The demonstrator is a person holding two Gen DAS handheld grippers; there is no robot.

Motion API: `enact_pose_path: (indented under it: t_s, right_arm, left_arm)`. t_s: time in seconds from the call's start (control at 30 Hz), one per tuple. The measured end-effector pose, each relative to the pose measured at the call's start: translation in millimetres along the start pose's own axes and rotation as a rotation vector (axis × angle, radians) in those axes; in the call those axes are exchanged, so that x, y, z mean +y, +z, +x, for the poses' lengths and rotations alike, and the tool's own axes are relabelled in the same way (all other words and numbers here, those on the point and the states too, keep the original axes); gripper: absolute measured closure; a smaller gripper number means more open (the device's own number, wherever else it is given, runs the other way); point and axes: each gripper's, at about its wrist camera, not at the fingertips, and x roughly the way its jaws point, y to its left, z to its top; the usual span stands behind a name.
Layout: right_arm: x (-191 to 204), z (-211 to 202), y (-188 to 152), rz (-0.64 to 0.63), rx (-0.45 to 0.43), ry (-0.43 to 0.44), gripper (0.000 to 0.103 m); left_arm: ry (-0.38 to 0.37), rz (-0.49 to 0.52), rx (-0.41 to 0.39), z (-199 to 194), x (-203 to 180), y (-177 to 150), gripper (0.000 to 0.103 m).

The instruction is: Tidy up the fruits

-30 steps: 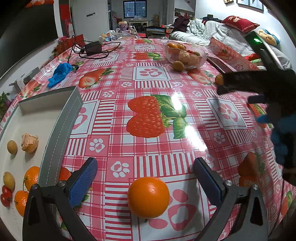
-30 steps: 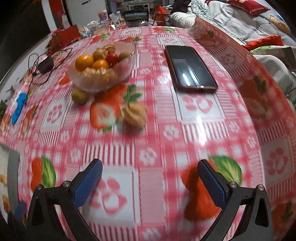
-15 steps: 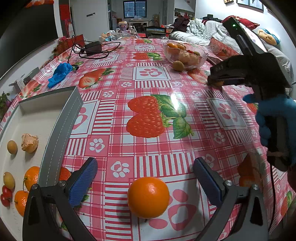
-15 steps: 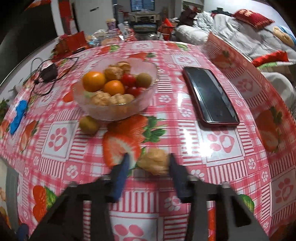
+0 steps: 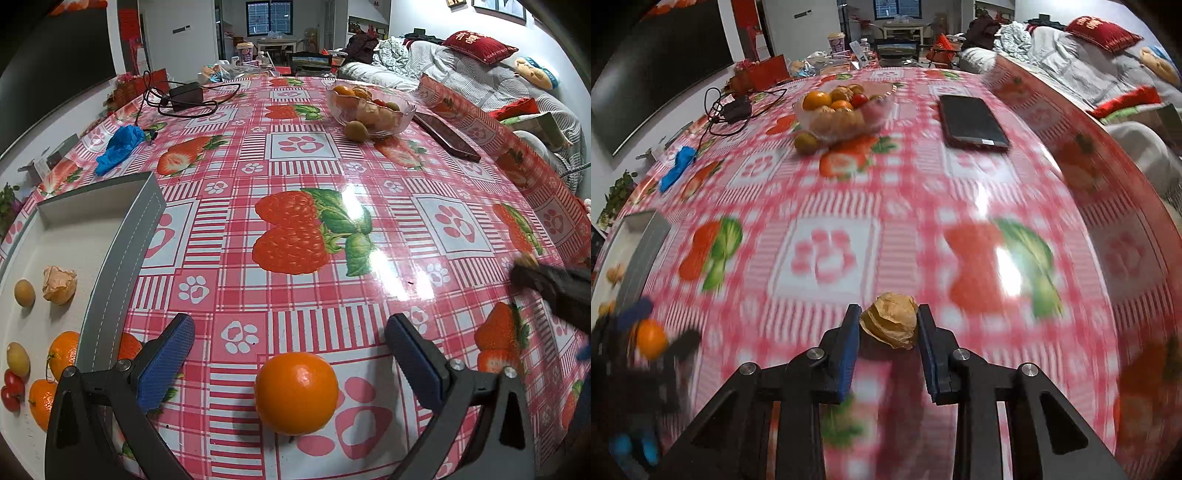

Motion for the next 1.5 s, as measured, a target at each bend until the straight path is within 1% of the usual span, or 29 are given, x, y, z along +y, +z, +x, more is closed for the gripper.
enact_pose_path:
  t_s: [0.1,0.17,0.2,0.23,0.3,0.37,0.47,0.5,0.53,0.57,0.7,1.5]
  right_arm:
    - [-6,-16,-25,-0.001,-0.021,-0.017,0.071]
    - [-10,-21,-34,0.005,-0.034,-0.015,0.070]
    - [-11,-22,-35,0.010,-0.039,-0.009,0.065]
    - [-12,-23,-36,0.017,-0.043,-0.008,0.043]
    - [-13,-25,-37,0.023,-0.063,-0.036,0.016]
    - [-13,-26,-39,0.016,-0.079,-0.045,0.016]
    - [-13,-19,-40,0.020,-0.067,-0.040,0.016]
    - [-12,-19,-42,0.013,-0.076,-0.043,0.012]
    - [-9,-18,-42,-0.001,-0.074,-0.046,0.004]
    - [-3,-14,-43,-0.036,-0.061,-0.054,0.000]
    - [-2,-12,-43,-0.044,-0.064,-0.043,0.000]
    - [-1,-13,-45,-0.042,-0.071,-0.044,0.000]
  left_arm:
    - [0.000,0.000,0.000,0,0,0,0.001]
    - [0.000,0.000,0.000,0,0,0,0.000]
    - [0.000,0.000,0.000,0,0,0,0.000]
    - [0.000,0.000,0.000,0,0,0,0.000]
    - [0.000,0.000,0.000,0,0,0,0.001]
    - [0.000,0.000,0.000,0,0,0,0.001]
    - [0.000,0.000,0.000,0,0,0,0.001]
    - [0.000,0.000,0.000,0,0,0,0.001]
    - [0.000,0.000,0.000,0,0,0,0.001]
    - [0.001,0.000,0.000,0,0,0,0.000]
    - [0.000,0.000,0.000,0,0,0,0.001]
    - [0.000,0.000,0.000,0,0,0,0.001]
